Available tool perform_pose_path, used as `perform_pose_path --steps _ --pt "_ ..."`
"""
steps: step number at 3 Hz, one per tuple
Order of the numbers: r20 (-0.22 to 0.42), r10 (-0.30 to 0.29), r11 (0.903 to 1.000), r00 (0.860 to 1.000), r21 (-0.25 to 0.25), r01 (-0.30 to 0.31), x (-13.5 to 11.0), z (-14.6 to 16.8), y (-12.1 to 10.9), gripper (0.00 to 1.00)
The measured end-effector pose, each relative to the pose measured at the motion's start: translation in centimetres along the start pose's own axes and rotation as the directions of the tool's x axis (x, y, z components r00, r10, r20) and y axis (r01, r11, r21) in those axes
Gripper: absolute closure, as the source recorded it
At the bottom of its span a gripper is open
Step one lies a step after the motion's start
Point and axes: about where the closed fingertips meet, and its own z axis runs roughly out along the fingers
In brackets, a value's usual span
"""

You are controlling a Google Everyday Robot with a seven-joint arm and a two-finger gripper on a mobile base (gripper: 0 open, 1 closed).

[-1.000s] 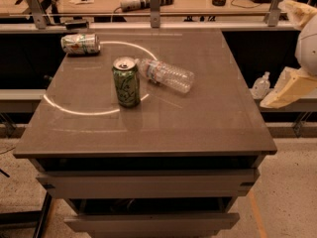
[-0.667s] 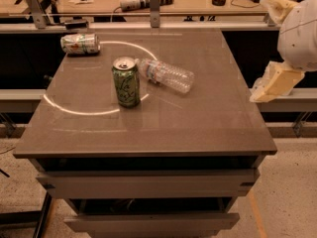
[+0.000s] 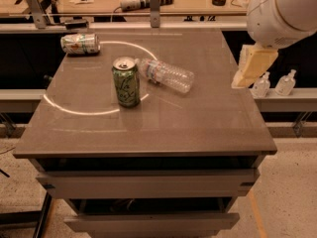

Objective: Knock coke can over

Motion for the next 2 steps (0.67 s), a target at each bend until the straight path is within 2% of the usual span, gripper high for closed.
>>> perform_pose_path --steps 1,2 --pt "-0.058 -0.059 0.9966 0.997 -0.061 0.055 -0.7 1.2 -1.3 0.00" --pt "-0.131 -0.113 0.9883 0.985 -0.116 0.098 -0.3 2.3 -2.5 0.00"
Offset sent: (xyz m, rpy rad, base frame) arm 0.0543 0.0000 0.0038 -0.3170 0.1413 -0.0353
